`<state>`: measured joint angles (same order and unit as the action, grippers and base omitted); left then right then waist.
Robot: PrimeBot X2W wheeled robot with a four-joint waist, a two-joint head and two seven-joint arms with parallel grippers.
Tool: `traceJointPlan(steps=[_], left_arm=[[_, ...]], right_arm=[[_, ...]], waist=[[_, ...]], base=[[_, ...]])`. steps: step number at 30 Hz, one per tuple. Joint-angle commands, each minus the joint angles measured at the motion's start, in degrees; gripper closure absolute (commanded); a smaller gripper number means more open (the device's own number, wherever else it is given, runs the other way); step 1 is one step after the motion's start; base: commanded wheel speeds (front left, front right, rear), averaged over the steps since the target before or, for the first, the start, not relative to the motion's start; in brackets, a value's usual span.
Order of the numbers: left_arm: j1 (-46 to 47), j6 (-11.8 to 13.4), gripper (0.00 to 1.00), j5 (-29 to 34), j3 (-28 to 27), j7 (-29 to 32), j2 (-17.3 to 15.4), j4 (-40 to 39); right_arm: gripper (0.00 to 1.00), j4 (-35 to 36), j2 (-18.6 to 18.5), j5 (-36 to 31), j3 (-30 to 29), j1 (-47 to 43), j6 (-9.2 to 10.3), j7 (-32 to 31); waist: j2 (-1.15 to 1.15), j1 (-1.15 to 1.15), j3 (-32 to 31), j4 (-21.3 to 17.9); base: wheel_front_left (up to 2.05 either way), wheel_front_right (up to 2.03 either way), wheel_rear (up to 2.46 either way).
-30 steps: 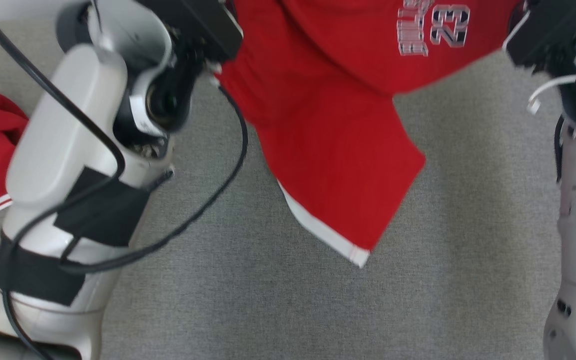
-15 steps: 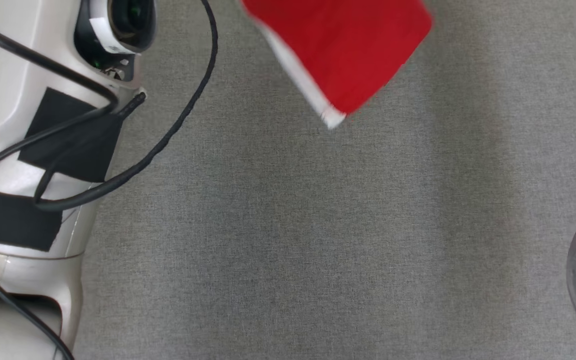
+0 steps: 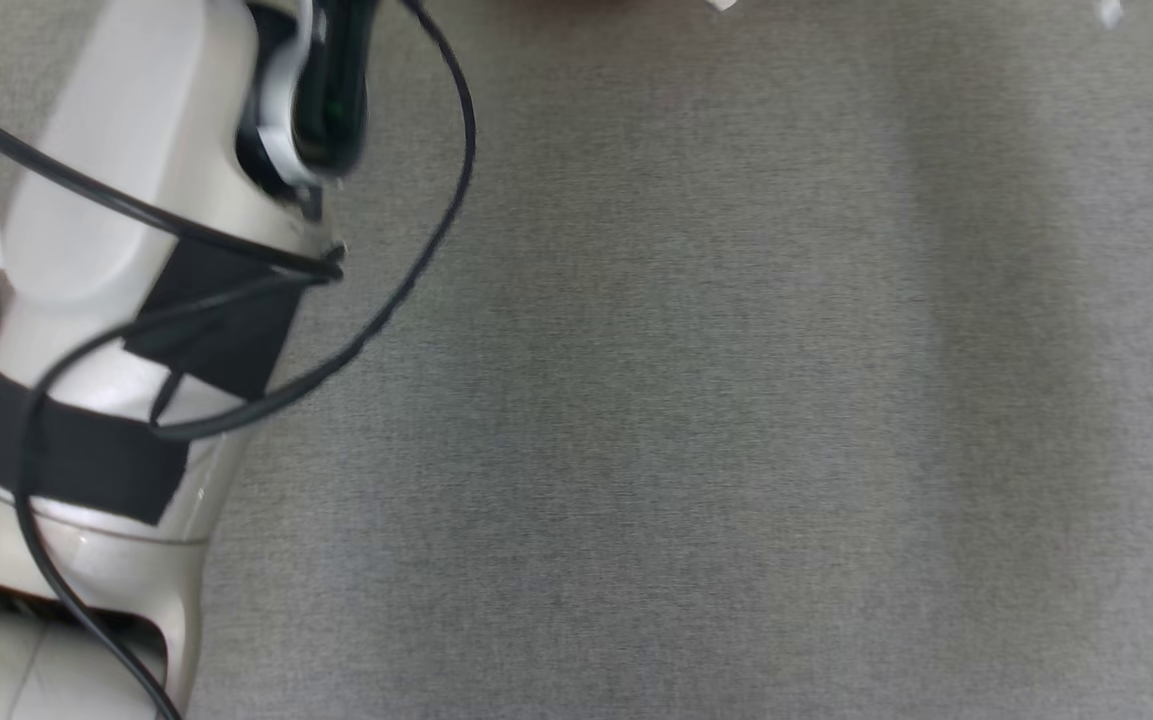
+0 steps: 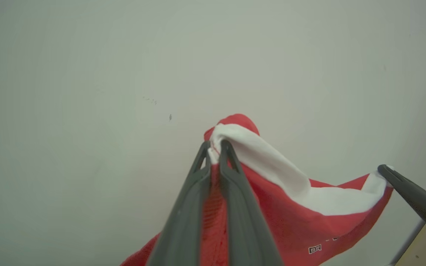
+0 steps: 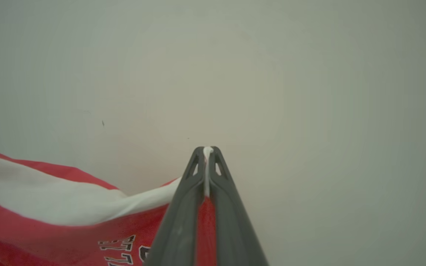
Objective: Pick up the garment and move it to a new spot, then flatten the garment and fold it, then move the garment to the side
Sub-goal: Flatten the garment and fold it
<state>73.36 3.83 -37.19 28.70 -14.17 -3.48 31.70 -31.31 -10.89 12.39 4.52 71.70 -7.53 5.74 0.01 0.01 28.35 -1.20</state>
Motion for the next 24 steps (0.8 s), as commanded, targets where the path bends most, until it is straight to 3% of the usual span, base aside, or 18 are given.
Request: traceJointPlan(steps=[1, 7, 15, 18, 24], left_arm=[[-0.79, -0.34, 1.0, -0.02, -0.1, -0.32, -0.28, 0.13], [-5.76, -2.16, 1.0, -2.14, 0.84, -0.55, -0.11, -0.19], [-16.93, -2.27, 1.0, -2.43, 2.82, 1.19, -3.92, -4.57], [-22.19, -1.37, 1.0, -2.15, 4.18, 3.19, -5.93, -7.06], [-33.12, 1.38, 1.0, -2.76, 6.27, 6.64, -9.16, -12.81]], right_arm=[[1.0, 0.29, -1.24, 0.59, 0.11, -0.73, 0.08, 0.02], [1.0, 5.81, -6.84, 7.86, 2.88, -10.08, 0.1, -7.51], [1.0, 27.06, -12.32, 19.7, 0.51, -31.73, 0.1, -27.11], [1.0, 33.54, -12.35, 21.0, -1.86, -39.88, 0.1, -32.97], [1.0, 41.57, -8.8, 22.02, -4.72, -52.98, 0.1, -41.88]], waist=[[-0.01, -0.01, 0.28, 0.79], [-0.01, -0.01, -1.0, 2.95], [-0.01, -0.01, -5.37, 4.46], [-0.01, -0.01, -7.15, 4.3], [-0.01, -0.01, -10.52, 4.89]], base=[[0.0, 0.0, 0.0], [0.0, 0.0, 0.0], [0.0, 0.0, 0.0], [0.0, 0.0, 0.0], [0.0, 0.0, 0.0]])
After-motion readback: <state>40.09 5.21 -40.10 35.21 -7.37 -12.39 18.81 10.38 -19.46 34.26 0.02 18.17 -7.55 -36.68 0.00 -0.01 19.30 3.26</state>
